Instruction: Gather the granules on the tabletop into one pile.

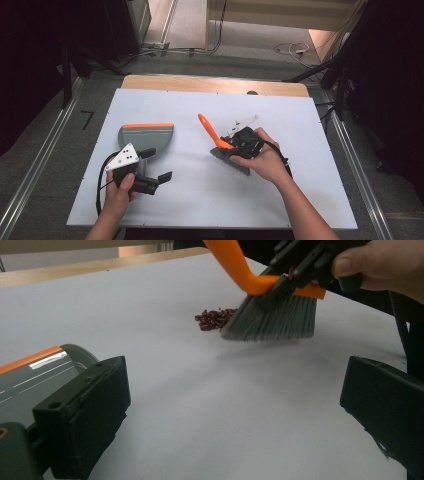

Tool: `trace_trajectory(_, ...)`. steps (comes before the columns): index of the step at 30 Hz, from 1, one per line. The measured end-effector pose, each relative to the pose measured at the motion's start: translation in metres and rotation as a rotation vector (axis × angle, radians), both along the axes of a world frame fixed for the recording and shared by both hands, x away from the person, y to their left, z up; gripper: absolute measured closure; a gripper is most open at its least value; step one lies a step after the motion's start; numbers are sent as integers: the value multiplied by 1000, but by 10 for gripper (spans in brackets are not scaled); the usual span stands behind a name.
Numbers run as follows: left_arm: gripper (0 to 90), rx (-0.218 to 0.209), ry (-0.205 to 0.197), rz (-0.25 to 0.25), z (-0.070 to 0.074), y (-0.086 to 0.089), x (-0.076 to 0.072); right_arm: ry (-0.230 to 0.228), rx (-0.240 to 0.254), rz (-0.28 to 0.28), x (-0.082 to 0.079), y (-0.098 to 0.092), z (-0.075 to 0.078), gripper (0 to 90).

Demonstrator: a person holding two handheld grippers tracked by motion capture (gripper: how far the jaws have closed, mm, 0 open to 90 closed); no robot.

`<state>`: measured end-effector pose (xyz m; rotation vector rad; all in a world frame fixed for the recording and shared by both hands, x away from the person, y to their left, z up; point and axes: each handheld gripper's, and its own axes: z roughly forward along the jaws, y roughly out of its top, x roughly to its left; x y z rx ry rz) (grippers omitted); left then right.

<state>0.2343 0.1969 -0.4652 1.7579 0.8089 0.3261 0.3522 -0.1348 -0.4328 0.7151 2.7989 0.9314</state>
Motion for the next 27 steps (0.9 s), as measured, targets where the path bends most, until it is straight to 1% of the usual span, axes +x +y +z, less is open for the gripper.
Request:
trace_trajectory(1, 4, 0, 0, 1, 0, 0, 0, 16, 0, 36, 2, 1, -4, 686)
trace_trajectory(3, 4, -1, -2, 1, 0, 1, 0, 47, -7, 77, 5, 3, -13, 686)
trace_trajectory(4, 4, -3, -2, 2, 0, 1, 0, 57, -17, 83, 7, 3, -16, 686)
trace_trajectory(5, 4, -3, -2, 2, 0, 1, 0, 53, -10, 85, 10, 2, -17, 686)
trace_trajectory(6, 4, -3, -2, 3, 0, 2, 0, 49, 7, 86, 13, 0, -18, 685)
trace_trajectory(7, 4, -4, -1, 4, 0, 2, 0, 35, 9, 78, 16, -2, -18, 685)
trace_trajectory(8, 4, -4, -1, 4, 0, 2, 0, 33, 14, 73, 20, -4, -19, 683)
trace_trajectory(9, 4, -3, -1, 4, 0, 2, 0, 43, 22, 57, 24, -6, -20, 683)
trace_trajectory(11, 4, -3, -1, 4, 0, 2, 0, 45, 32, 46, 30, -10, -21, 681)
trace_trajectory(13, 4, -4, -1, 4, 0, 2, 0, 35, 28, 28, 34, -12, -21, 682)
trace_trajectory(18, 4, -4, -2, 3, 0, 1, 0, 14, 11, 18, 40, -12, -19, 682)
trace_trajectory(22, 4, -1, -2, 1, 0, 1, 0, -10, 4, 18, 43, -13, -18, 683)
trace_trajectory(27, 4, -1, 0, 4, 0, 1, 1, -20, 1, 5, 40, -16, -13, 685)
